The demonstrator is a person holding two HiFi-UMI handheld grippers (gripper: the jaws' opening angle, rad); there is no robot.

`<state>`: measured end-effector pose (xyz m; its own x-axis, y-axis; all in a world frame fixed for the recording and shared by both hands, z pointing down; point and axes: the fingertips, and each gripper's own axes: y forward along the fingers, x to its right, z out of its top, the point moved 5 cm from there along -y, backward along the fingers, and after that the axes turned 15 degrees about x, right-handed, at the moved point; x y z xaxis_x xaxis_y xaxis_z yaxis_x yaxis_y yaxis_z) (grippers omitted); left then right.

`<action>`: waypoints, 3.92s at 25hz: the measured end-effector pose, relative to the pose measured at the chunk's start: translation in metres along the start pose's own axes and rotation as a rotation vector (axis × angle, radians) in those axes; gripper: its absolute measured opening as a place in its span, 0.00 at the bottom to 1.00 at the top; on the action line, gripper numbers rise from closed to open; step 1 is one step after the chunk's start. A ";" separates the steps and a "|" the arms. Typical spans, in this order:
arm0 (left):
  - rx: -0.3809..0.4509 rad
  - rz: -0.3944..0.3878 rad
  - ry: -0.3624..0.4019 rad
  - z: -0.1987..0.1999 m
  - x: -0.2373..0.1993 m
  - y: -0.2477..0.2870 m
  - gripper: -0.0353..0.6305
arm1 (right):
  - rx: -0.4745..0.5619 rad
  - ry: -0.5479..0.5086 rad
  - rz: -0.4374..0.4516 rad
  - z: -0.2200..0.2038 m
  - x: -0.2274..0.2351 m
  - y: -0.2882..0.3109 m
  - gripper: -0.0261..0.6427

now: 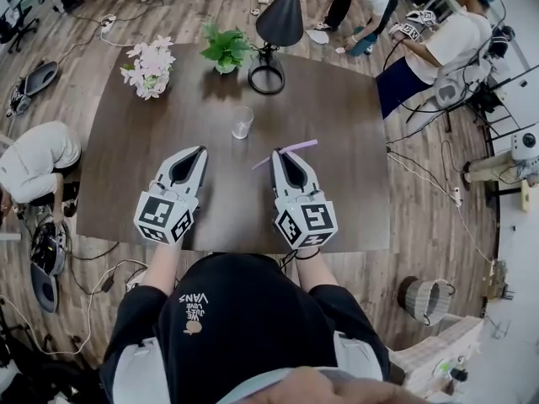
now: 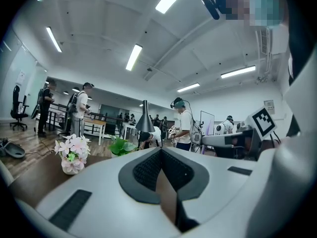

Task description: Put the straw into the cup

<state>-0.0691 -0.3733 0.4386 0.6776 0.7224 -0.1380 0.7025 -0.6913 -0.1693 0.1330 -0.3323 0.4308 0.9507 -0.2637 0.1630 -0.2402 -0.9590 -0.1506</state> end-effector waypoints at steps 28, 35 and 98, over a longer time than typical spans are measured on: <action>-0.011 0.061 -0.004 -0.015 -0.040 0.062 0.07 | 0.037 -0.024 0.097 -0.003 0.043 0.115 0.09; -0.028 0.087 -0.006 -0.021 -0.050 0.061 0.07 | 0.031 -0.016 0.106 -0.017 0.050 0.138 0.09; 0.001 0.055 -0.026 -0.023 -0.032 0.061 0.07 | -0.110 -0.017 0.154 -0.055 0.036 0.110 0.06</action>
<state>-0.0425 -0.4388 0.4550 0.7092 0.6836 -0.1723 0.6643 -0.7298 -0.1613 0.1297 -0.4528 0.4739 0.9043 -0.4069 0.1292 -0.4017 -0.9134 -0.0650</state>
